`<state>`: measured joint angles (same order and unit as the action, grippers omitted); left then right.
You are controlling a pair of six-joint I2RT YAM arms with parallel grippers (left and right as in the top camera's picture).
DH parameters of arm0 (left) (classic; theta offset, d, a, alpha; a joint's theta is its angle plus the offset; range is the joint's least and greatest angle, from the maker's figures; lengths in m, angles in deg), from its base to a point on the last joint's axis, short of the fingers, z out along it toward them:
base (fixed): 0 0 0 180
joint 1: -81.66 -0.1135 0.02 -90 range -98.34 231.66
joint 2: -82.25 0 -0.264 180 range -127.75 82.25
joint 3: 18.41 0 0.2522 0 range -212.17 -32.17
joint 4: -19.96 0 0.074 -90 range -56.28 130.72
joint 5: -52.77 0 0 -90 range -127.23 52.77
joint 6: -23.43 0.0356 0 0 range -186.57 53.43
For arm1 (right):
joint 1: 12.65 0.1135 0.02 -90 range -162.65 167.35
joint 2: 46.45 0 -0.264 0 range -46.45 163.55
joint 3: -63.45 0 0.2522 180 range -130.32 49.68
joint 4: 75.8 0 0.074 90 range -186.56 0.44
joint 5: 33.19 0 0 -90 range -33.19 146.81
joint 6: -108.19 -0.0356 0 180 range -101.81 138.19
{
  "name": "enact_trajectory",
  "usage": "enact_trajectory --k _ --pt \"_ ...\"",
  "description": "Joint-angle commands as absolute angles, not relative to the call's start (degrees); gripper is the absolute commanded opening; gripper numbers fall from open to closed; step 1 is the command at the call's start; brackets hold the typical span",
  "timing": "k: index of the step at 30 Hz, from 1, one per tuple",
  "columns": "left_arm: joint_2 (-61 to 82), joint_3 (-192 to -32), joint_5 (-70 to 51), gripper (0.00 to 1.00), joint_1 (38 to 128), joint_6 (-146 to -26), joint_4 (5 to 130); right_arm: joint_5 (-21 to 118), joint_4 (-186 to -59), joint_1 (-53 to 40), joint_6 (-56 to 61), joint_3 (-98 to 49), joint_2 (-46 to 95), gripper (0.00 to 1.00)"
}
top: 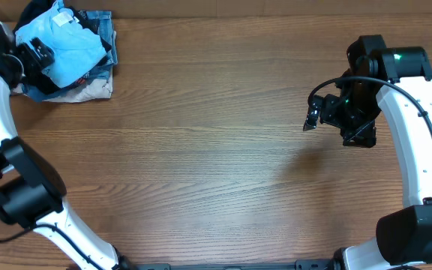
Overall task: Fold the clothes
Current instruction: 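Lower the shirt onto the stack and press it flat with the left gripper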
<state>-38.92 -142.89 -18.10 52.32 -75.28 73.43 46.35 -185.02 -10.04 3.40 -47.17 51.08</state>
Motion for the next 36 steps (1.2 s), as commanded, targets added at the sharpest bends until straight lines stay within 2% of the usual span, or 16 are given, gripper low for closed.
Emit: enact_trajectory --k 1,2,3,4,6,7,18,26,36 --pt "-30.9 -144.6 -16.6 1.0 52.8 -76.5 73.1 46.7 -184.5 -10.1 3.2 -48.7 50.0 1.0" --pt "-29.8 -144.6 -16.6 0.99 52.9 -76.5 72.7 46.7 -184.4 -10.1 3.2 -48.7 50.0 1.0" --pt "-29.0 -144.6 -16.6 0.89 53.1 -76.5 72.3 46.7 -184.2 -10.1 3.2 -48.7 50.0 1.0" --pt "-28.5 -144.6 -16.6 0.71 53.5 -76.5 71.7 46.7 -184.1 -10.1 3.2 -48.7 50.0 1.0" --pt "-28.2 -144.6 -16.9 0.15 54.3 -76.0 69.9 46.7 -183.9 -10.1 3.2 -48.7 50.0 1.0" --pt "-28.4 -144.5 -16.9 0.04 54.7 -75.3 68.6 46.7 -183.7 -10.1 3.2 -48.7 50.0 1.0" --pt "-42.5 -144.5 -25.1 0.04 57.4 -73.0 55.8 46.7 -183.6 -10.1 3.2 -48.7 50.0 1.0" --pt "-55.4 -144.5 -39.4 0.06 57.3 -72.9 55.6 46.7 -183.6 -10.1 3.2 -48.7 50.0 1.0" --pt "-46.8 -147.9 -38.2 0.05 60.3 -73.0 55.1 46.7 -183.8 -10.1 3.2 -48.7 50.0 1.0"
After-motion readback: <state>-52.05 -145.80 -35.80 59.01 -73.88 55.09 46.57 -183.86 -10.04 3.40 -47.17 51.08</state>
